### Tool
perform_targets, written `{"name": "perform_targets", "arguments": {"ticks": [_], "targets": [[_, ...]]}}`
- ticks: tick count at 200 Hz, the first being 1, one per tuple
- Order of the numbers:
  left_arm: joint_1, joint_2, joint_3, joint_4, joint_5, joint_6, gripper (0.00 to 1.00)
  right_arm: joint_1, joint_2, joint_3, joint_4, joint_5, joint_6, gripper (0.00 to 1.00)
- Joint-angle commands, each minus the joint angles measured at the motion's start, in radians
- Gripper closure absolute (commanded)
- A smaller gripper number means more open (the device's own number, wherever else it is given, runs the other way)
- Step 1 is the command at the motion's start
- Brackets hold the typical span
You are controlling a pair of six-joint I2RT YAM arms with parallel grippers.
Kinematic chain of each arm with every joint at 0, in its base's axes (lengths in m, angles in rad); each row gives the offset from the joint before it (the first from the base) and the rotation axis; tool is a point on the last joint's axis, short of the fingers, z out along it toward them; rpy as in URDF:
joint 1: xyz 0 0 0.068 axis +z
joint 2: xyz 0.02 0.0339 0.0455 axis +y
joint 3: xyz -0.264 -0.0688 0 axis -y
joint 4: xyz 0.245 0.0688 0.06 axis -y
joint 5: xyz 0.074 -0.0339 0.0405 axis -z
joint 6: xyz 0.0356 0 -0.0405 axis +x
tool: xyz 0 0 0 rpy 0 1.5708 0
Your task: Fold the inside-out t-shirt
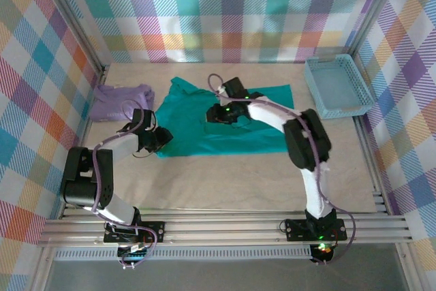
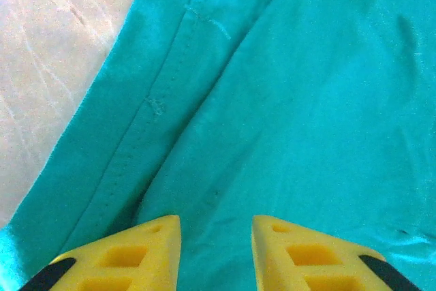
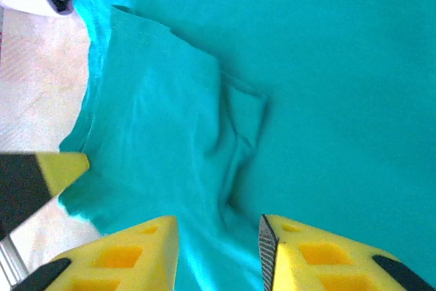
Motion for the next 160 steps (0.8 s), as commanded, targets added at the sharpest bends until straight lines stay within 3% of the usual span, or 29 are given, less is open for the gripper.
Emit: {"name": "perform_targets", "arguments": {"ticks": [1,40,73,119,160], "targets": [[-0.004,-0.07,0.038,-0.046,-0.009,0.01,0.63,-0.051,-0.201,-0.155,-0.034,0.059,-0.109,0.59],[-0.053,-0.065,0.059,-0.036,0.052,-0.001,0.6,-0.26,-0.469,-0.468,-0.141,0.166,-0.122,0.55],[-0.092,0.041,0.122,-0.019,0.067,0.01,0.61,-0.404,-0.466,-0.537,-0.156,0.222,-0.12,0.56],[-0.084,0.1,0.085,-0.029,0.011,0.024,0.62,-0.441,-0.326,-0.531,-0.263,0.267,-0.103,0.58],[-0.092,0.019,-0.08,-0.037,0.038,0.013,0.63,-0.454,-0.427,-0.647,-0.294,0.225,-0.042,0.62]]}}
